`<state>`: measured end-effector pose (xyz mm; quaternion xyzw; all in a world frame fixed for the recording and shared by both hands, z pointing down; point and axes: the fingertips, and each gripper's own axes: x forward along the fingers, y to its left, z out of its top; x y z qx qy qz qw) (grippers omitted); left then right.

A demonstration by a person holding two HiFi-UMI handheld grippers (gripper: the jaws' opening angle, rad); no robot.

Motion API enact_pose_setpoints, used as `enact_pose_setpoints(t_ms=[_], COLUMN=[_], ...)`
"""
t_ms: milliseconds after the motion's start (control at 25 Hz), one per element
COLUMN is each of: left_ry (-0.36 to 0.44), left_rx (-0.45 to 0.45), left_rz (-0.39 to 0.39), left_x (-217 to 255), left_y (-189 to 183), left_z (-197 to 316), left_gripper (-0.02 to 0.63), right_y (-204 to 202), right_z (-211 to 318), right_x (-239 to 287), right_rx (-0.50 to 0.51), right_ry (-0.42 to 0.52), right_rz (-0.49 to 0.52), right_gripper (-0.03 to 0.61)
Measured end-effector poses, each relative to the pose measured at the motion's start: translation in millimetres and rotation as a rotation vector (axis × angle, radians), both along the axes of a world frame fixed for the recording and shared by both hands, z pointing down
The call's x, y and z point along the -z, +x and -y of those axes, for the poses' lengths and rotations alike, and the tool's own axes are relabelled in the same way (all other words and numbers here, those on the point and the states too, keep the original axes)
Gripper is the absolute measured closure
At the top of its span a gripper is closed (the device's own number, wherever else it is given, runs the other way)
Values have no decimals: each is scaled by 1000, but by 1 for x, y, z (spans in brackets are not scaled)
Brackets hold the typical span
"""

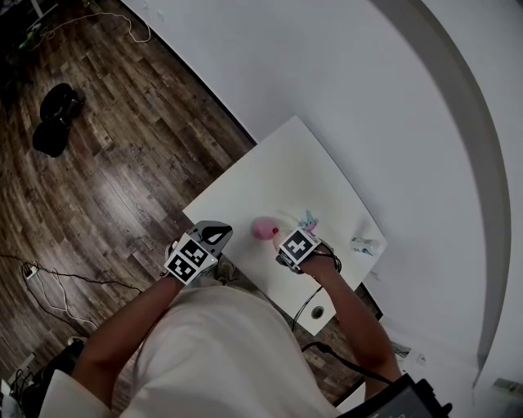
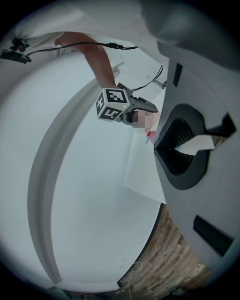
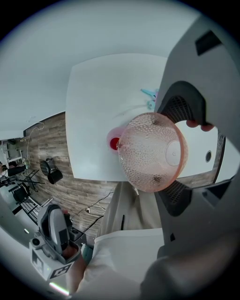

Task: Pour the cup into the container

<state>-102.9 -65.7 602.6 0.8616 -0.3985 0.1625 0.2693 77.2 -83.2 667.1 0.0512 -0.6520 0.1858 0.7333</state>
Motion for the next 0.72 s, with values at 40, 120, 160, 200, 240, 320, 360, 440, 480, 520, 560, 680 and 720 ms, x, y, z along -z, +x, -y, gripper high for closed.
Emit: enact_pose_setpoints(t_ms=[40,120,160,200,240,320,360,440,480,520,560,680,720], left_ry=[0,-3,-4,-5,-5,-5,-5,-5,-6,-7,-8,-8,-8], left_rx=[1,1,2,2,2,3,4,7,7,7,8,8,8], left_rz=[0,-2,-3,-4,-3,-4,-4,-4,-5,-6,-7,-9,-8], left_x=[-1,0,0,0,-1,-2,-2,-4,-4,-4,-4,-6,-6], left_y=[-1,-1,-1,-2,-3,-4,-5,-5,-5,-4,-4,-4,-4], left_z=[0,-1,-1,-1,-1,-1,-2,-2,-3,-3,-3,-4,-4], left_gripper=[603,603,603,603,603,603,603,603,603,603,603,603,603], right_y=[-1,-1,-1,-2,-2,-3,-3,-2,-2,-1,-1,0,0], right_z=[0,1,1,1,1,2,2,2,2,1,1,1,1], right_x=[0,1,1,1,1,1,1,1,1,1,1,0,0], right_rx=[2,4,4,4,4,7,8,10,11,12,13,16,16], right_ry=[0,-1,-2,-3,-4,-7,-8,-11,-12,-14,-16,-19,-19], right_rz=[-1,-4,-7,-11,-14,-18,-18,-20,-23,-25,-28,-34,-37], right_gripper=[213,213,213,213,213,213,213,213,213,213,213,213,213])
